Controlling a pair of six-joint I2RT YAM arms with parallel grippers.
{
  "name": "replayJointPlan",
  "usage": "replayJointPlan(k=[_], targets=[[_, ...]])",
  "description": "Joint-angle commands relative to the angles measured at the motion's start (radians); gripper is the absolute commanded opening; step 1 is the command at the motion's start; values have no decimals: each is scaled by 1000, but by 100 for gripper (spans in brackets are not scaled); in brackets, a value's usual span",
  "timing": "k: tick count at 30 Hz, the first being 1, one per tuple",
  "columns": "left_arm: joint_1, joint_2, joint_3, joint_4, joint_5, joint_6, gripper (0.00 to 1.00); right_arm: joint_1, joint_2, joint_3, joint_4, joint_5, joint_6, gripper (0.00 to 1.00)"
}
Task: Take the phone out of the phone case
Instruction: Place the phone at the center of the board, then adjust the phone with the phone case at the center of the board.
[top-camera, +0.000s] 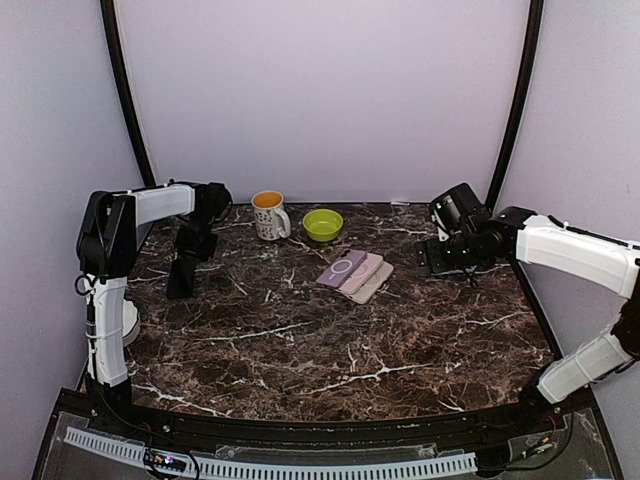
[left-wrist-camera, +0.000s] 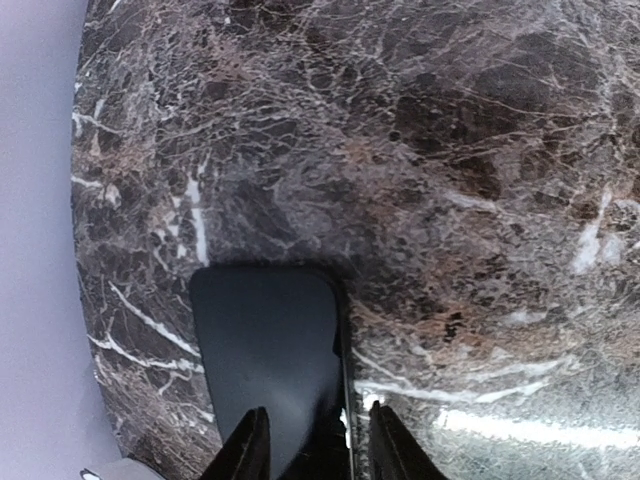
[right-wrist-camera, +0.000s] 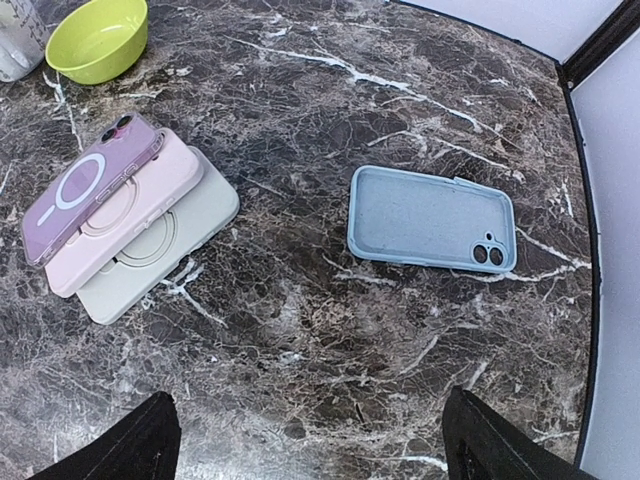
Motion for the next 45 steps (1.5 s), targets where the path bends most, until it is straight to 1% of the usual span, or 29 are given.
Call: replayJointPlan(k=[1,5,8,10,13,15,16,17,18,19,22,25,29,31,33,35,37,40,42,43,45], targets=[[3,-12,-22,24,88,-53,37,16,-19,-7,-2,15,24,92],[2,-41,-30,43,161,-66,40,20,-20,-16,11,22,44,93],[-2,-115,-60,87,195,-62,43,21,-20,-18,20,36,93,95],[-7,-179,-105,130,227,-48,47,21,-15,-17,29,29,138,98],[-28,-276,-236,218,318,-6,53,23,7,-6,45,-16,203,99],[-48,-388,-331,296,359,23,57,23,27,3,64,-75,231,99],[-56,-415,-396,349,400,35,57,23,37,8,79,-102,242,99],[-73,-467,-426,377,421,57,58,24,47,12,97,-132,254,99],[-80,-490,-480,426,471,67,58,25,58,14,118,-168,267,99],[-96,-533,-503,466,507,81,58,25,69,19,145,-206,277,99],[-123,-606,-607,540,633,73,59,24,112,44,214,-283,317,99],[-155,-670,-684,646,711,51,60,25,161,83,269,-326,366,99],[-178,-676,-766,779,837,1,61,23,250,156,309,-362,406,98],[-189,-661,-789,841,896,-17,63,22,294,200,313,-367,419,99],[-202,-644,-801,893,938,-25,67,19,335,242,327,-420,430,99],[-211,-622,-801,949,957,-41,71,12,376,272,333,-448,437,99],[-223,-590,-790,988,964,-51,78,-1,419,318,327,-465,437,98],[-249,-525,-758,1024,967,-46,84,-32,482,366,318,-507,433,98],[-262,-484,-728,1042,961,-39,90,-53,518,393,315,-532,428,98],[-265,-468,-705,1049,957,-37,96,-61,535,405,315,-546,422,98],[-277,-424,-670,1067,936,-38,98,-80,576,434,305,-575,401,98]])
